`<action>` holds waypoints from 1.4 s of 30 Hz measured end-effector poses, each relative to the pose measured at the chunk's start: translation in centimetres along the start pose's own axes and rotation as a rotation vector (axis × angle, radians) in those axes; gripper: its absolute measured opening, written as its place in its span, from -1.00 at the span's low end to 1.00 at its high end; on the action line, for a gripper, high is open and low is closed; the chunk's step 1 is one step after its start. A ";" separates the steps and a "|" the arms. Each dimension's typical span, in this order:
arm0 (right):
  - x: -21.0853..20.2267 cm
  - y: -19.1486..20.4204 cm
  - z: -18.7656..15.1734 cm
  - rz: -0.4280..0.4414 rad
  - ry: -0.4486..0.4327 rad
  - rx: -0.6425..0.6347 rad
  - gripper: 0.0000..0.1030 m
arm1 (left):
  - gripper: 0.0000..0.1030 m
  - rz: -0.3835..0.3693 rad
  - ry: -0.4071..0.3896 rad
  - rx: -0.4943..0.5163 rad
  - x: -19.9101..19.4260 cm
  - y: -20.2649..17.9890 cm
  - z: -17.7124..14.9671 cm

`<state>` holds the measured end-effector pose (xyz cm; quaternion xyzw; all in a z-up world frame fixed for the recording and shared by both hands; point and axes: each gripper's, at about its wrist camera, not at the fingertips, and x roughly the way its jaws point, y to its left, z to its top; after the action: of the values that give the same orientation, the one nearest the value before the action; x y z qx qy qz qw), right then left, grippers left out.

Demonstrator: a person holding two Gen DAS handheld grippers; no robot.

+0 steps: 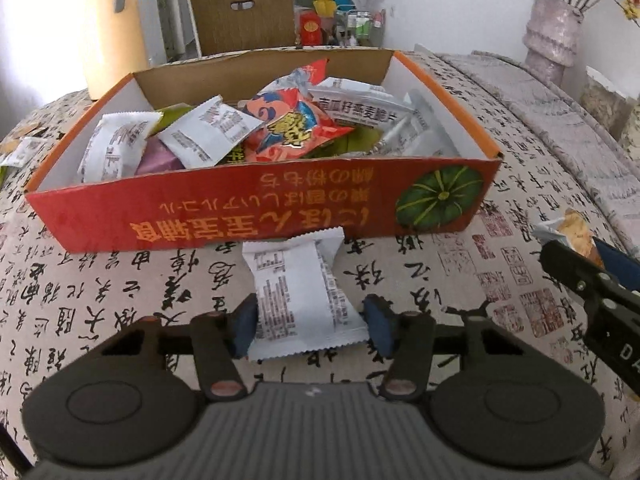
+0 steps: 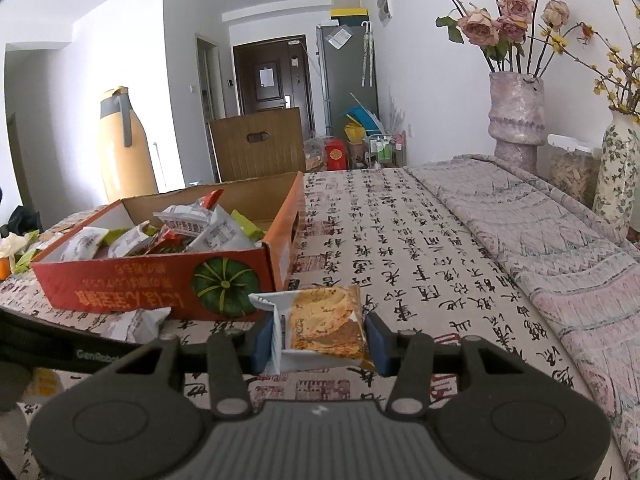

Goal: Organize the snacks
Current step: 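Grasp the last white wrapped packet with the left tool, then carry the cracker packet and white packet over the cardboard box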

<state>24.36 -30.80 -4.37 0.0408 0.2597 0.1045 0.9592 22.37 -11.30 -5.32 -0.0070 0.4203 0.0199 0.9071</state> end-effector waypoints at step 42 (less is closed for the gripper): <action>0.8 8.5 7.7 0.058 -0.146 -0.077 -0.08 | 0.09 -0.013 -0.362 -0.055 -8.8 8.7 6.3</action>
<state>27.46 -22.52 2.99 0.0187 0.1834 0.1387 0.9730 21.07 -2.67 5.51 -0.0308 0.2492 0.0262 0.9676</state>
